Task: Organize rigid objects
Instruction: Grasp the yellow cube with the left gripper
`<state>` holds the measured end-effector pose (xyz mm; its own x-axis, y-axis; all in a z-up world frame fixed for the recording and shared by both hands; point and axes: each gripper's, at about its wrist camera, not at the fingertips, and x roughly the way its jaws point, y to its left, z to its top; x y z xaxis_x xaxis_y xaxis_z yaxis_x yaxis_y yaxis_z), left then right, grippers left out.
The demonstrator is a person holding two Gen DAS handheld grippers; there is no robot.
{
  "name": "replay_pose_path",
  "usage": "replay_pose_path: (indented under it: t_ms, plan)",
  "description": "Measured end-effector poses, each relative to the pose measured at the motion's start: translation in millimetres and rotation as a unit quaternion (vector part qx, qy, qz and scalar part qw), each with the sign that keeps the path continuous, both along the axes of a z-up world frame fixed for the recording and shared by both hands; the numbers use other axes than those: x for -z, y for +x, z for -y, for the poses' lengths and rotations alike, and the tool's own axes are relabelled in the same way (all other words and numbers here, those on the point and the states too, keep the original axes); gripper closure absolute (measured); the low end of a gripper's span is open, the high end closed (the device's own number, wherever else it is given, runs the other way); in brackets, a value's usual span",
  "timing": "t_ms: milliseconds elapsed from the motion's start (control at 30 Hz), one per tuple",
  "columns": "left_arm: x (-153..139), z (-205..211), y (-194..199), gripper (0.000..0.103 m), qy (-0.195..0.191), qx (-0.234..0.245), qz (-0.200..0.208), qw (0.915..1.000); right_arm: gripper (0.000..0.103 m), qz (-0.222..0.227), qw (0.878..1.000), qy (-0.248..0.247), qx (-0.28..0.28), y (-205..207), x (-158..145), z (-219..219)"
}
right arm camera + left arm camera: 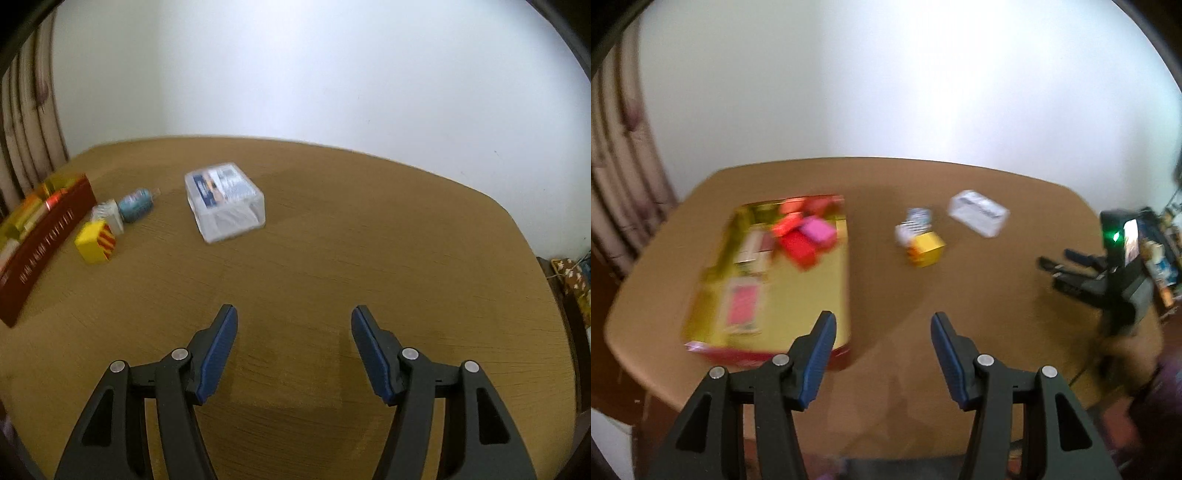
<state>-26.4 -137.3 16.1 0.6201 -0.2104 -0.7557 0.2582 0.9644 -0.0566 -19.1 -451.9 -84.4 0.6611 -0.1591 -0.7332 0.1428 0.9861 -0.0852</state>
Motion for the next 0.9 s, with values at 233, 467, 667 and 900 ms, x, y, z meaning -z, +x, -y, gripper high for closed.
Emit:
replay_pose_path:
  t_ms: [233, 467, 667, 900]
  plan:
    - [11.4, 47.3, 65.4, 0.048, -0.008, 0.008, -0.036, 0.9993, 0.034, 0.019, 0.999, 0.041, -0.007, -1.0, -1.1, 2.0]
    - [46.8, 68.2, 119.2, 0.048, -0.018, -0.005, -0.091, 0.9956, 0.033, 0.032, 0.997, 0.072, -0.017, 3.0, -4.5, 0.8]
    - [68.8, 75.8, 139.0, 0.048, 0.003, -0.018, -0.099, 0.9949, 0.032, 0.036, 0.995, 0.093, -0.031, 7.4, -2.5, -0.4]
    - [87.7, 77.7, 157.9, 0.048, 0.009, -0.034, -0.111, 0.9932, 0.032, 0.033, 0.993, 0.109, -0.037, 7.4, -1.0, 1.8]
